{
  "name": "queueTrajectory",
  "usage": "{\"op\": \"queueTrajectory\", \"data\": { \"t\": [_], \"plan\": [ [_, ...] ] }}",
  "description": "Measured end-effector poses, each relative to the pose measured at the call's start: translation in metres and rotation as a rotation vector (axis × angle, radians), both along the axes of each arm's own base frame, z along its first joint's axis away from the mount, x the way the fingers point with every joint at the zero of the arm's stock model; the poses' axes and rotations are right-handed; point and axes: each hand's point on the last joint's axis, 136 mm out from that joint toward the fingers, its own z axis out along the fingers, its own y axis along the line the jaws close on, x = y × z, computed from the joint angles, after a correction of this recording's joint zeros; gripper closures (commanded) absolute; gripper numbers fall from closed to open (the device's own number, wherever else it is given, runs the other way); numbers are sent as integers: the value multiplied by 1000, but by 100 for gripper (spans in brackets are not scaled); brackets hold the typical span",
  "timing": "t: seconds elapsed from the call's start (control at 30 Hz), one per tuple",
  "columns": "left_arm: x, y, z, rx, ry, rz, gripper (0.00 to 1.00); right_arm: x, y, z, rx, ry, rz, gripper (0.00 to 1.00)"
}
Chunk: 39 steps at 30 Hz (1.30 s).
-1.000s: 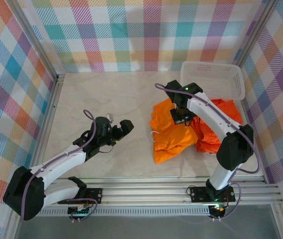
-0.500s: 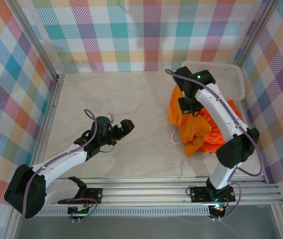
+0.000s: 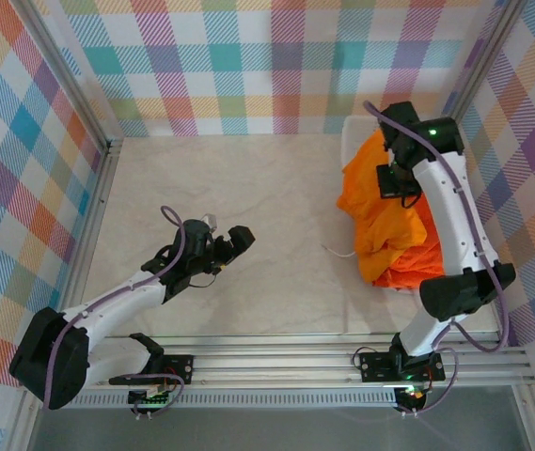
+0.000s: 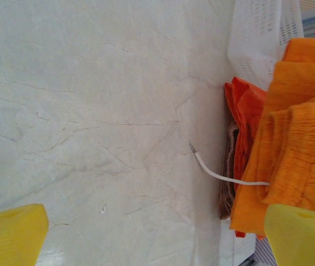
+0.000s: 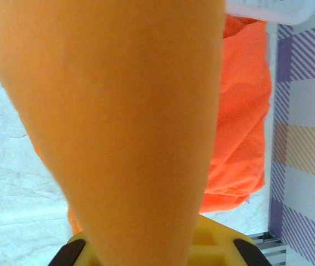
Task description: Fold and stack the shorts
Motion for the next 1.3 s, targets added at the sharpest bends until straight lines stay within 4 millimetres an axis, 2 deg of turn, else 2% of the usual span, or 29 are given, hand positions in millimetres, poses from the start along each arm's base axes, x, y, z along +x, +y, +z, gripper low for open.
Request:
{"op": "queueTrajectory", "data": {
  "t": [0.1,0.2,0.37,0.43,0.57,0.67,0.7,0.8,0.83,0.87,0.9,0.97,1.03,1.1,1.2,1.3],
  "plan": [
    [0,0,-3,5,8,0,0,0,-23,2,-17,-1,-34,100],
    [0,0,-6,9,15,0,0,4,-46,-7,-41,18,-67,100],
    [2,-2,-6,12,22,-3,0,9,-81,-37,-109,81,-93,99],
    [3,-3,-5,12,22,-8,0,13,-91,-47,-132,95,-99,95],
    [4,-5,-7,13,30,-14,0,18,-116,-70,-201,124,-116,93],
    [3,-5,-8,19,39,-15,0,21,-135,-85,-254,144,-138,82],
    [3,-5,-9,21,43,-15,0,21,-142,-89,-275,149,-148,73],
    [2,-4,-10,32,51,-18,0,24,-161,-95,-334,162,-180,63],
    [1,-4,-9,35,53,-19,0,24,-166,-95,-348,160,-192,52],
    [1,-3,-8,36,49,-20,0,26,-172,-94,-360,153,-213,31],
    [0,-2,-7,41,46,-19,0,26,-175,-93,-366,146,-228,20],
    [-1,1,-3,53,35,-15,0,29,-178,-84,-365,118,-257,13],
    [-2,6,2,69,20,-5,0,36,-173,-74,-310,61,-280,9],
    [-2,11,10,88,-3,6,0,43,-153,-66,-175,-23,-283,1],
    [0,19,24,114,-47,28,0,39,-105,-61,113,-127,-234,1],
    [1,23,33,130,-75,40,0,23,-47,-60,435,-194,-177,1]
  ]
}}
